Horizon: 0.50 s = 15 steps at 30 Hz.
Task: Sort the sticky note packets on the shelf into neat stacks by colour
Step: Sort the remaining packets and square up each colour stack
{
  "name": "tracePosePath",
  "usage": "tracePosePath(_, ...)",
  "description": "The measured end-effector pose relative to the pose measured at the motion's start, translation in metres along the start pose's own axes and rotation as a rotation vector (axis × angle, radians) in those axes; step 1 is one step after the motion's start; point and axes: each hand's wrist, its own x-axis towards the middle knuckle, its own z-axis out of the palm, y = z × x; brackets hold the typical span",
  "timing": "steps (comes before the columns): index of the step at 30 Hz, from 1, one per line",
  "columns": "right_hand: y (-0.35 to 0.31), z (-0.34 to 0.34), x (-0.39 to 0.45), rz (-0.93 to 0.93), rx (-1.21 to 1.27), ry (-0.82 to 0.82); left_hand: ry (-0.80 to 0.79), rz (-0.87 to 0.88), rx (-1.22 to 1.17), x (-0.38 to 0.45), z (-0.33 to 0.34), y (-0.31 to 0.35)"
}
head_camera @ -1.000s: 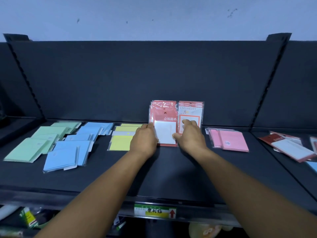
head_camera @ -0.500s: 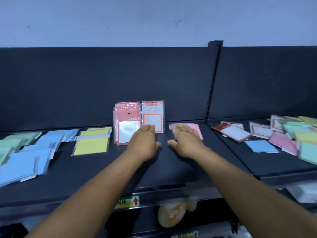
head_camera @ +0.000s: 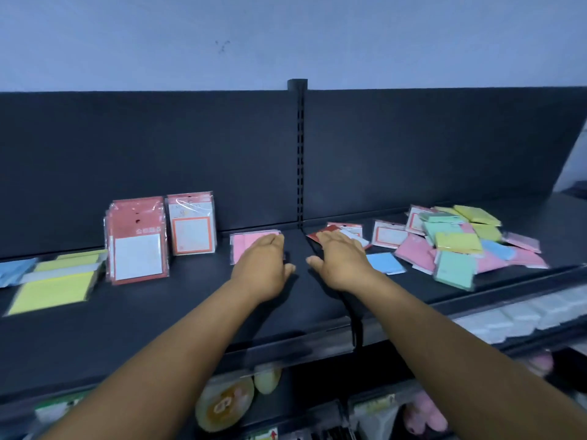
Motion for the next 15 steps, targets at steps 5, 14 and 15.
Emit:
tracePosePath(5, 0.052, -0.007, 0.004, 0.031, -0.033, -0.040, -0.028, 0.012, 0.007, 0.019, 0.018, 0.045)
tracePosePath(14, 0.102, 0.007, 0.025, -0.053, -0.099, -0.233, -0.093, -0.076, -0.020, 0.041, 0.052, 0.079)
tracePosePath(15, 0.102, 0.008, 0.026, -0.082, -0.097, -0.242, -0.099, -0.090, -0.020, 0.043, 0.055, 0.079)
